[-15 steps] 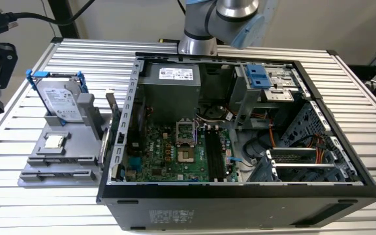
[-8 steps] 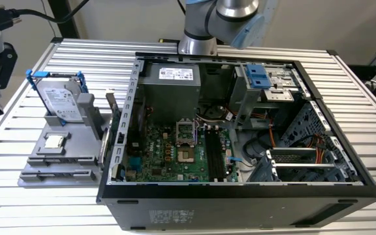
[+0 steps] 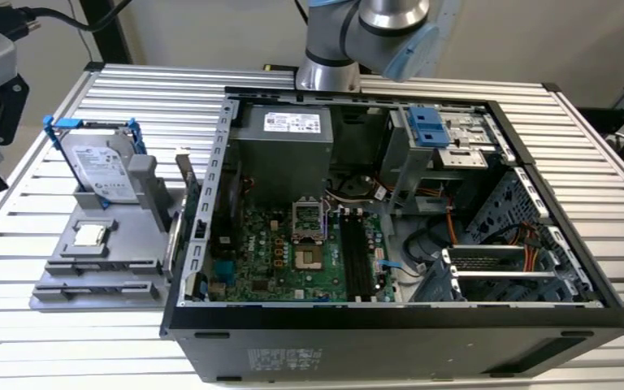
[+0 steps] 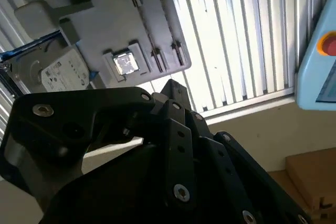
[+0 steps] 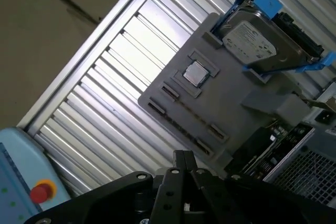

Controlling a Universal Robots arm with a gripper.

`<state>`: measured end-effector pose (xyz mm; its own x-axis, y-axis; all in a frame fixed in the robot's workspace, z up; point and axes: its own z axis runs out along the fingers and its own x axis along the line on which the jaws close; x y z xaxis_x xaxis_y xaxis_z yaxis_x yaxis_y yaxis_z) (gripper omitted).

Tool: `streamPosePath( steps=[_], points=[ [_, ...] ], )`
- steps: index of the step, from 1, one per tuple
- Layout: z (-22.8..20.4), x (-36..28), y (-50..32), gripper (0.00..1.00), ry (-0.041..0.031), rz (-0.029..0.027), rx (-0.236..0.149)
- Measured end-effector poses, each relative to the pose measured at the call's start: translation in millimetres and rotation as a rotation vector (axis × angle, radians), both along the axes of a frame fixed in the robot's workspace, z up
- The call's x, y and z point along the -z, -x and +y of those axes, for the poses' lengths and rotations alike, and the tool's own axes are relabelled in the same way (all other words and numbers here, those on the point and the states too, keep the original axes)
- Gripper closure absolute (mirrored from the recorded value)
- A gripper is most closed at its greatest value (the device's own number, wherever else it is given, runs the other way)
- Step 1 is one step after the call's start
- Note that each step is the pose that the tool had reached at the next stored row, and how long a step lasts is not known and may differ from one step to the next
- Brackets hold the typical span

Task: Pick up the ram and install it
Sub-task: 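Pick up the ram and move it above insertion slot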

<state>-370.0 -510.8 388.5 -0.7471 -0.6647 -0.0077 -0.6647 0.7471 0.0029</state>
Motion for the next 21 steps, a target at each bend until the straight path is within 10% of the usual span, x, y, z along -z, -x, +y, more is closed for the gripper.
streamPosePath(
  steps=[21],
  points=[
    [0.0,1.3,0.0,1.0,-0.0021,-0.0091,-0.297]
  ],
)
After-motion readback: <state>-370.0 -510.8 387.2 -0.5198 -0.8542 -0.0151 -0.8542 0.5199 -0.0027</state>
